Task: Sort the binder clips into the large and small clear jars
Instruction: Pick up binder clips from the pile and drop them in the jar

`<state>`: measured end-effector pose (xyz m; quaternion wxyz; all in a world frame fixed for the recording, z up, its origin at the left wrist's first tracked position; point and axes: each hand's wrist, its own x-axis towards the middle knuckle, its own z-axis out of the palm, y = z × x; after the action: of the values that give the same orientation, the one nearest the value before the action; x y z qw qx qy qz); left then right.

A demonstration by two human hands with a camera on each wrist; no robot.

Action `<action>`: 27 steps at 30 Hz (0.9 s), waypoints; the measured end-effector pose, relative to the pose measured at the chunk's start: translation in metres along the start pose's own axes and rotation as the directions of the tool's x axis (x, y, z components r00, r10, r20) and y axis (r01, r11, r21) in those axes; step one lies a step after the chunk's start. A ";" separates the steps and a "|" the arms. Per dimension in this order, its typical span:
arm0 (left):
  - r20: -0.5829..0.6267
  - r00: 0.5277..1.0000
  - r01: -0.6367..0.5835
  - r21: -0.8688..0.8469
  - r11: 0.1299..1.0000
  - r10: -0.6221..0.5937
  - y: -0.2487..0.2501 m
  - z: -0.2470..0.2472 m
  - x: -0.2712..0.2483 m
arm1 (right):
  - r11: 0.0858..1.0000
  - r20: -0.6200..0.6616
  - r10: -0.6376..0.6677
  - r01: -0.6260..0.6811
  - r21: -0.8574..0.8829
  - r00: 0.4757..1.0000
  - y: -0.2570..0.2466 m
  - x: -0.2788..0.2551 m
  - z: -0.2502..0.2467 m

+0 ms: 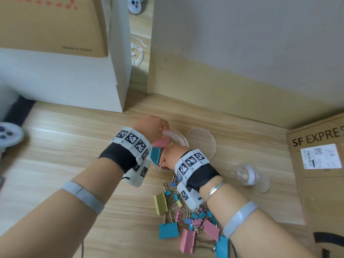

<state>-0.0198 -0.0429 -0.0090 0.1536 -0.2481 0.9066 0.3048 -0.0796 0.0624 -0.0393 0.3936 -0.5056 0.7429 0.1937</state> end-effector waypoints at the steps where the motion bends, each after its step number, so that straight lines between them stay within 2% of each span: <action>1: -0.001 1.000 -0.002 -0.003 1.000 0.002 0.000 0.000 0.000 | 1.000 0.000 0.013 -0.013 0.010 1.000 0.000 0.002 0.001; 7: 0.004 1.000 -0.010 -0.024 1.000 0.010 -0.002 0.000 -0.002 | 0.995 -0.110 -0.035 0.024 -0.100 0.993 0.003 -0.007 0.002; 13: -0.005 1.000 -0.006 -0.015 1.000 0.006 -0.005 0.003 0.001 | 0.981 -0.121 -0.165 0.151 -0.120 0.979 0.004 -0.012 -0.004; 18: -0.009 1.000 -0.019 -0.033 0.999 0.019 -0.005 0.003 -0.001 | 0.977 -0.070 -0.136 0.121 -0.178 0.988 -0.002 -0.009 -0.006; 22: -0.014 1.000 -0.020 -0.022 1.000 0.020 -0.004 0.004 0.002 | 0.983 -0.084 -0.071 0.056 -0.176 0.994 -0.005 -0.007 -0.006; 25: -0.015 1.000 -0.017 -0.028 0.999 0.017 -0.004 0.005 0.002 | 0.968 -0.131 -0.115 0.081 -0.239 0.985 -0.005 -0.010 -0.008; 27: -0.017 1.000 -0.016 -0.026 1.000 0.016 -0.004 0.005 0.001 | 0.979 -0.150 -0.091 0.061 -0.192 0.984 -0.004 -0.010 -0.008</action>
<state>-0.0179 -0.0430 -0.0149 0.1402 -0.2455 0.9057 0.3160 -0.0776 0.0617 -0.0262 0.2915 -0.5823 0.7303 0.2064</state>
